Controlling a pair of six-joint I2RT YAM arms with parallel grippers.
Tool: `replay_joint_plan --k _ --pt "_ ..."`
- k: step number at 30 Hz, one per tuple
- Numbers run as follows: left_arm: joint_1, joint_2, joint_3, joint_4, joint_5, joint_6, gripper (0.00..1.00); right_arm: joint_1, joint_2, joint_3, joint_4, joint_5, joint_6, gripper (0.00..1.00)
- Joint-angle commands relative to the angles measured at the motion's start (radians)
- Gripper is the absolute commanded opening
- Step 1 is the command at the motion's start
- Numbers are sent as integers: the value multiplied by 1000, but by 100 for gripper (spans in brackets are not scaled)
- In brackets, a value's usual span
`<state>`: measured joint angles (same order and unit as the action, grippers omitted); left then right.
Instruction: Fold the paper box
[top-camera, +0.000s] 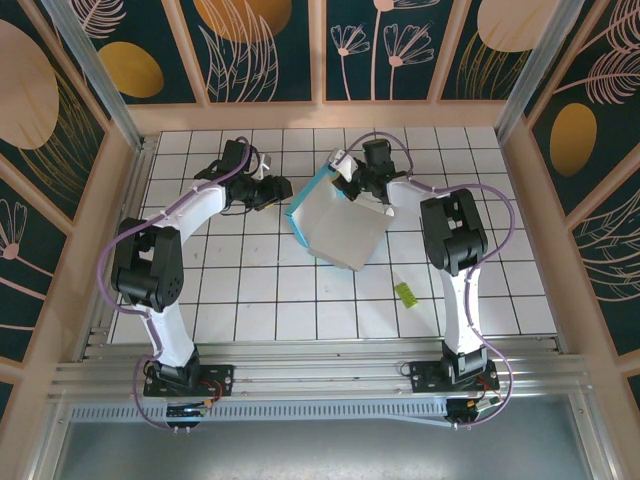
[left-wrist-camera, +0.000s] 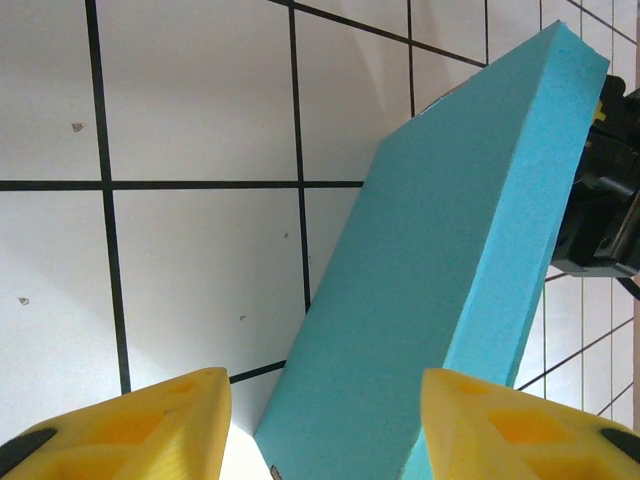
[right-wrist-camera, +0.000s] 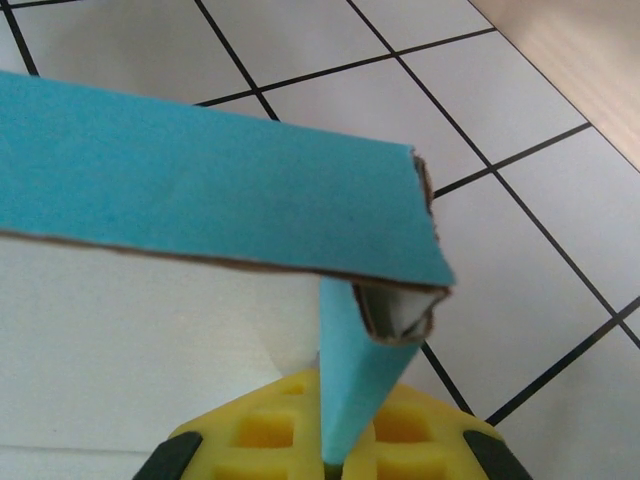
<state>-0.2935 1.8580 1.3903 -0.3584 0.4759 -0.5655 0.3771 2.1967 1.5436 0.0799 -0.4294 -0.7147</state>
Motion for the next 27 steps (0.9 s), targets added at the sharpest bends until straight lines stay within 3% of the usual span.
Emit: replay_joint_plan --k 1,8,14,17,27 --pt "-6 -13 -15 20 51 -8 52 25 -7 -45 -4 109 11 0" --pt "-39 30 -14 81 161 -13 53 54 -10 -64 33 108 75 0" --pt "-58 66 -14 110 169 -33 53 58 -29 -109 89 93 116 1" --pt "-67 81 -14 130 200 -39 50 58 -18 -107 104 100 151 9" --pt "-77 91 -8 127 203 -34 44 72 28 -58 106 157 276 10"
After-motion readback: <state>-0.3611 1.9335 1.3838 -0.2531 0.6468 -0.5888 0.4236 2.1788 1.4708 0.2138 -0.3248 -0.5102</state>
